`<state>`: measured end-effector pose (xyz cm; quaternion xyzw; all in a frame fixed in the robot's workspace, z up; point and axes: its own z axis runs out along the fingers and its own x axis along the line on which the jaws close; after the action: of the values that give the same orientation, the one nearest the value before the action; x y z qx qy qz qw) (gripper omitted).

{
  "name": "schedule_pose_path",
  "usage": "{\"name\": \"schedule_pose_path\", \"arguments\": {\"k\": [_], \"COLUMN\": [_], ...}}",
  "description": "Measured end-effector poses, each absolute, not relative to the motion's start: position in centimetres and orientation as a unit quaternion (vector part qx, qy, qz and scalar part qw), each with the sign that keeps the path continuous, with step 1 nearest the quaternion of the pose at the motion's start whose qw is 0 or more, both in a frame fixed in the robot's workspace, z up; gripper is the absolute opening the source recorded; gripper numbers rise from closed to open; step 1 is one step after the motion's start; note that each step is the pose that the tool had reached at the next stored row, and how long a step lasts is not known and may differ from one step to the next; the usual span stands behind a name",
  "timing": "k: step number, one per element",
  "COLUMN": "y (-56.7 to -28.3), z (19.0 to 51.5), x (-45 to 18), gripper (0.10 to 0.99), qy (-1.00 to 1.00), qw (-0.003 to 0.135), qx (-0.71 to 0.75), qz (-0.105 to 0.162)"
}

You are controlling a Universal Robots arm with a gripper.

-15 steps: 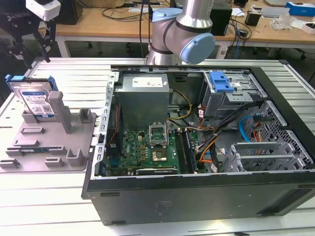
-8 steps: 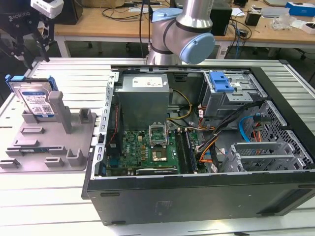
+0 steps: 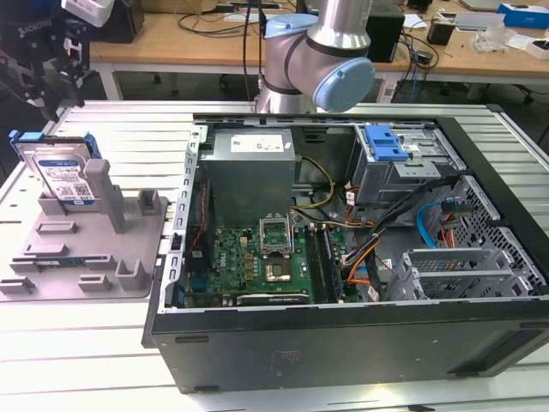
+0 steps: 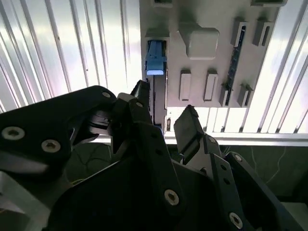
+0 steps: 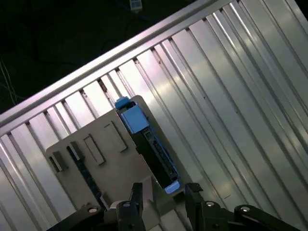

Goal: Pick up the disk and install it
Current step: 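Pick up the disk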

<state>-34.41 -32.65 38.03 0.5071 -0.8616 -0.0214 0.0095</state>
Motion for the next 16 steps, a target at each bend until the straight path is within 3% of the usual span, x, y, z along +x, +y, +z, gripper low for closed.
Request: {"name": "schedule_pose_path", "arguments": {"k": [16], "y": [-32.65], "z": [38.03], "x": [-34.4], "gripper": [0.482], "qy": [-0.742], "qw": [0.013], "qx": [0.67], "qz": [-0.019]}}
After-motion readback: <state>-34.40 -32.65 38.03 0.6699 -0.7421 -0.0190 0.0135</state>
